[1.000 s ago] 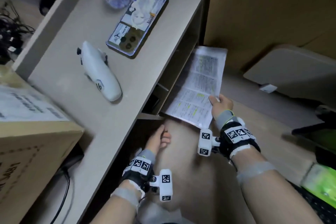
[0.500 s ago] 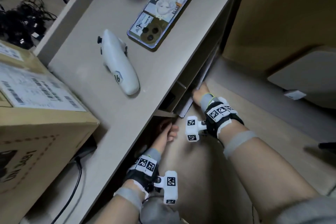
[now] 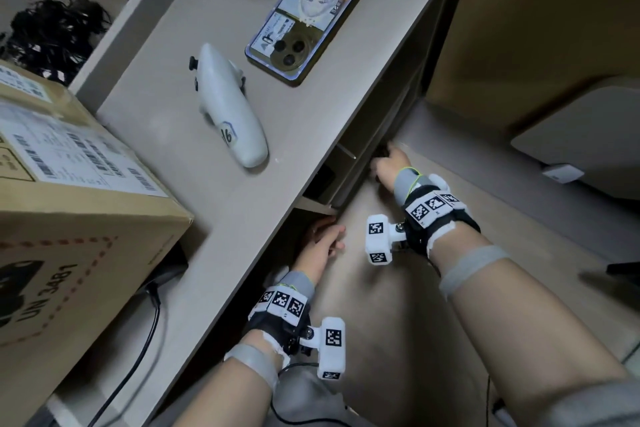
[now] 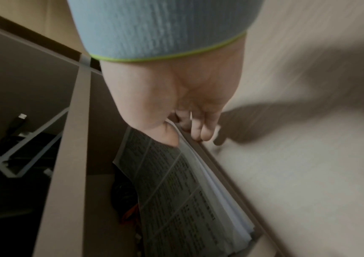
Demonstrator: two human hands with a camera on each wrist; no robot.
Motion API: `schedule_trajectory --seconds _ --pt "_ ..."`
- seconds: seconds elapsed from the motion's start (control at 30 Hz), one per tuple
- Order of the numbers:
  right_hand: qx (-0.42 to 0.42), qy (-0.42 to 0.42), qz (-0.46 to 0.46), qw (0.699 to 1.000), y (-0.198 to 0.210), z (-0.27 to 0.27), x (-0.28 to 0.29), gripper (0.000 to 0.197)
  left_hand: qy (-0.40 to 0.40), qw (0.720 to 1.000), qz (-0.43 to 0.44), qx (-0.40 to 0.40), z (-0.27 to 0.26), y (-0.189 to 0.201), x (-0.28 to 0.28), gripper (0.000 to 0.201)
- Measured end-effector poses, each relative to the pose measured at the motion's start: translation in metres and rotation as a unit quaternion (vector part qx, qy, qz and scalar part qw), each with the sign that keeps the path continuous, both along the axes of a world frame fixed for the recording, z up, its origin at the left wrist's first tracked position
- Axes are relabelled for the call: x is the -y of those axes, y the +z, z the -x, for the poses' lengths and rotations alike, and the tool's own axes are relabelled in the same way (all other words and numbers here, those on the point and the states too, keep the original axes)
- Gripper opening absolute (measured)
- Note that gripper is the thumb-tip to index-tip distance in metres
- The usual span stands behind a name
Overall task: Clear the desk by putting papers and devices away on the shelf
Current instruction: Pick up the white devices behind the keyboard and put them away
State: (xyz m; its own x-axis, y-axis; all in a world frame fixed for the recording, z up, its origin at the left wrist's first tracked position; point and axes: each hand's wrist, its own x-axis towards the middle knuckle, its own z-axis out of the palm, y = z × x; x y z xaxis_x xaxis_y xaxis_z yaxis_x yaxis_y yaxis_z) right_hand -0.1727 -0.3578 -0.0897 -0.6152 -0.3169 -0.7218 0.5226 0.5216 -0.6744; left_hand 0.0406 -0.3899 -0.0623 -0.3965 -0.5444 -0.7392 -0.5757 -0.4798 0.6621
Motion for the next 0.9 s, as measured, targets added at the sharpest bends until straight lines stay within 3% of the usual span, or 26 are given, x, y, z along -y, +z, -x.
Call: schedule_trajectory --seconds 0.07,0.2,0.33,0.4,0.5,0.63,0.9 --pt "-0.003 -0.015 0.013 1.0 -0.003 -0.002 -0.001 0.075 0.001 1.0 -0.005 0.004 0.001 0.002 -0.001 0.034" --pt "0.023 0.033 0.054 0.998 -0.001 -0.005 0.011 0.068 -0.002 1.0 -0.009 0.008 0.001 0.007 -0.003 0.023" --pt "0.051 -0.026 0.074 0.996 0.011 -0.002 -0.002 0.072 -0.033 0.999 0.0 0.026 0.002 0.015 -0.001 0.024" --pt "0.06 -0.041 0.109 0.991 0.016 -0.007 -0.023 0.059 -0.046 0.998 -0.001 0.032 0.008 0.022 -0.004 0.02" --pt "0.071 -0.094 0.134 0.984 0.032 -0.022 -0.07 0.05 -0.075 0.997 0.003 0.02 0.018 0.032 -0.023 0.021" --pt "0.052 -0.171 0.128 0.975 0.061 -0.052 -0.168 0.073 -0.148 0.989 -0.006 -0.004 0.036 0.048 -0.086 0.03" --pt "0.029 -0.311 0.104 0.944 0.107 -0.117 -0.374 0.053 -0.296 0.953 -0.019 -0.062 0.039 0.079 -0.248 0.025"
